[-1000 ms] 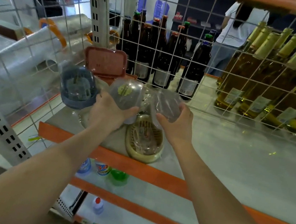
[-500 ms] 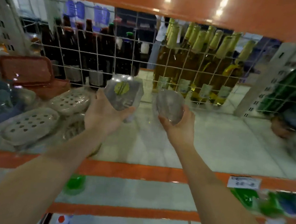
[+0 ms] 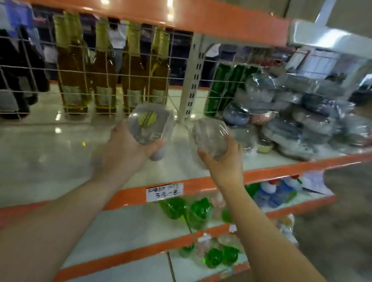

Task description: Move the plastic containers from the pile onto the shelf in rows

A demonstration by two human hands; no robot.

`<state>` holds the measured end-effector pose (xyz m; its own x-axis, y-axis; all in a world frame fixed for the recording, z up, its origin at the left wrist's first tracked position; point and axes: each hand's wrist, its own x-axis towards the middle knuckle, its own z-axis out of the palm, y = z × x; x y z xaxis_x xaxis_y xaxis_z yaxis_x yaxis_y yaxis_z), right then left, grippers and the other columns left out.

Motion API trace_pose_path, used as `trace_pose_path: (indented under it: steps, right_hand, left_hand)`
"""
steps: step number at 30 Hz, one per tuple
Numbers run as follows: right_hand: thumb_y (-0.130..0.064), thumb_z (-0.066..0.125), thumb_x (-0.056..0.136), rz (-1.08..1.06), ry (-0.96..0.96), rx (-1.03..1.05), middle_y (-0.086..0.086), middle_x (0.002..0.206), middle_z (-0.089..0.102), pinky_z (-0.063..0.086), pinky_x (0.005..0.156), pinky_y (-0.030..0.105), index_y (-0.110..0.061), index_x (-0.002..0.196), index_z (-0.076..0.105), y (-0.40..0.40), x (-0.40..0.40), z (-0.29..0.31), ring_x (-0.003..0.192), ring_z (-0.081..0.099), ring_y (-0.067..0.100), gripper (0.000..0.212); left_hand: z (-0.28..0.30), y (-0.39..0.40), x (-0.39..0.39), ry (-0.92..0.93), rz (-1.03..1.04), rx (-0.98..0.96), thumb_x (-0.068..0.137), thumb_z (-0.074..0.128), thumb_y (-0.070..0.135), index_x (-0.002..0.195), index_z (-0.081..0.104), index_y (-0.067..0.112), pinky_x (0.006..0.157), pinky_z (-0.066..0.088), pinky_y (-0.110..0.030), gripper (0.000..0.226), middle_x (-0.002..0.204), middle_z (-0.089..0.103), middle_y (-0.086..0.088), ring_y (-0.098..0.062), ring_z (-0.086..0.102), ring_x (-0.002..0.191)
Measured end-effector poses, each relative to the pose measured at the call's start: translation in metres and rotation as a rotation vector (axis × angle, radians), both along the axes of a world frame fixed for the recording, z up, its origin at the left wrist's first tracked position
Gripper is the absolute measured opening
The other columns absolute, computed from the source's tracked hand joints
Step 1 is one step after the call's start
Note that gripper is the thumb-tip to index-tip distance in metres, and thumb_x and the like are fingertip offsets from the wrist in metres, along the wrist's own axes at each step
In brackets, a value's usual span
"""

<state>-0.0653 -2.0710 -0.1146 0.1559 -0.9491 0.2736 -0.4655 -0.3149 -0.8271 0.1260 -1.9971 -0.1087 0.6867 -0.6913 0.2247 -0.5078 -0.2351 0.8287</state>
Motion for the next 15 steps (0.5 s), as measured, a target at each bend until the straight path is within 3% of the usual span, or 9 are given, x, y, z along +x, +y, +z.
trace_pose_path:
  steps: [3, 10, 15]
  right_hand:
    - [-0.034, 0.074, 0.080, -0.070, 0.020, -0.013, 0.008, 0.141, 0.036, 0.035, 0.093, 0.023, -0.013, 0.145, 0.030, -0.015, -0.055, -0.001, 0.124, 0.045, 0.023, 0.081]
    - [-0.035, 0.071, 0.082, -0.197, 0.056, 0.015, 0.005, 0.145, 0.032, 0.029, 0.096, 0.022, -0.014, 0.147, 0.026, -0.040, -0.158, -0.005, 0.131, 0.036, 0.020, 0.082]
    - [-0.040, 0.071, 0.081, -0.264, 0.063, 0.032, 0.005, 0.146, 0.031, 0.033, 0.103, 0.031, -0.014, 0.148, 0.025, -0.065, -0.190, -0.007, 0.132, 0.036, 0.021, 0.085]
  left_hand:
    - [-0.005, -0.027, -0.051, 0.015, -0.080, -0.011, 0.063, 0.075, 0.061, 0.132, 0.042, 0.013, 0.088, 0.045, -0.035, 0.090, 0.132, 0.051, -0.007, -0.026, 0.053, 0.115]
    - [-0.015, -0.085, -0.144, -0.006, -0.207, 0.029, 0.063, 0.073, 0.062, 0.128, 0.045, 0.009, 0.086, 0.048, -0.039, 0.089, 0.126, 0.054, -0.010, -0.030, 0.056, 0.110]
    - [-0.015, -0.124, -0.174, -0.019, -0.285, 0.015, 0.060, 0.074, 0.063, 0.128, 0.046, 0.010, 0.087, 0.049, -0.038, 0.091, 0.127, 0.056, -0.006, -0.025, 0.057, 0.110]
